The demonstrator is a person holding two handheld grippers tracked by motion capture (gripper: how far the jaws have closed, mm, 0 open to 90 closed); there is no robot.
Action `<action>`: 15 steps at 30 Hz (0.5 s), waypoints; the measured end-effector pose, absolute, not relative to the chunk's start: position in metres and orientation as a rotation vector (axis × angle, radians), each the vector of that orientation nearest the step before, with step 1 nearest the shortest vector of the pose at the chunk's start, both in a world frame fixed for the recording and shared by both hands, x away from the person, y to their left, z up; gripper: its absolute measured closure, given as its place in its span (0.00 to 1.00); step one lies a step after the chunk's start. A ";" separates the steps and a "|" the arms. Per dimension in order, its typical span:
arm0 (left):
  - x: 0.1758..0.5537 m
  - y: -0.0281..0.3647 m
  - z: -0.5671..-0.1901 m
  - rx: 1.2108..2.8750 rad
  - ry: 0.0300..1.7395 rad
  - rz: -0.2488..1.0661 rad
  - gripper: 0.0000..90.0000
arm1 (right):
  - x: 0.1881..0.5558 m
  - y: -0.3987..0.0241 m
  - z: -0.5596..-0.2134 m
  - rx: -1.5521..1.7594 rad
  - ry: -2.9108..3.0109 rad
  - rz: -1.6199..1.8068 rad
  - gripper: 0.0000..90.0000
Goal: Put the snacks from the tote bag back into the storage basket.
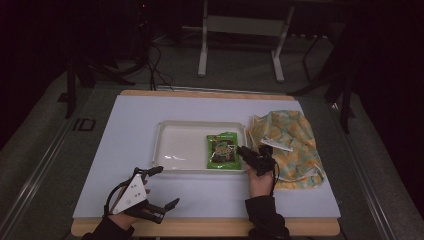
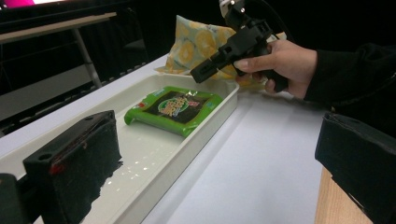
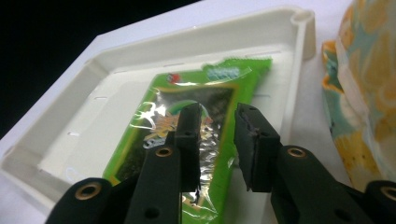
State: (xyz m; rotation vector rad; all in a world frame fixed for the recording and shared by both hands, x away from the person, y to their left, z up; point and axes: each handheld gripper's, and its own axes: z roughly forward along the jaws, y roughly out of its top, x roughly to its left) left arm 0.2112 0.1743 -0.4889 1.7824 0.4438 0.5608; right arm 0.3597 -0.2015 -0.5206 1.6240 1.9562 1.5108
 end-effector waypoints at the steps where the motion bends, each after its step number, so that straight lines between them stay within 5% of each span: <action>1: 0.211 0.174 -0.489 1.783 0.443 0.561 0.00 | 0.360 -0.201 -0.519 1.612 1.961 1.517 0.77; 15: 0.211 0.175 -0.489 1.784 0.442 0.563 0.00 | 0.366 -0.192 -0.466 1.350 2.058 1.426 0.54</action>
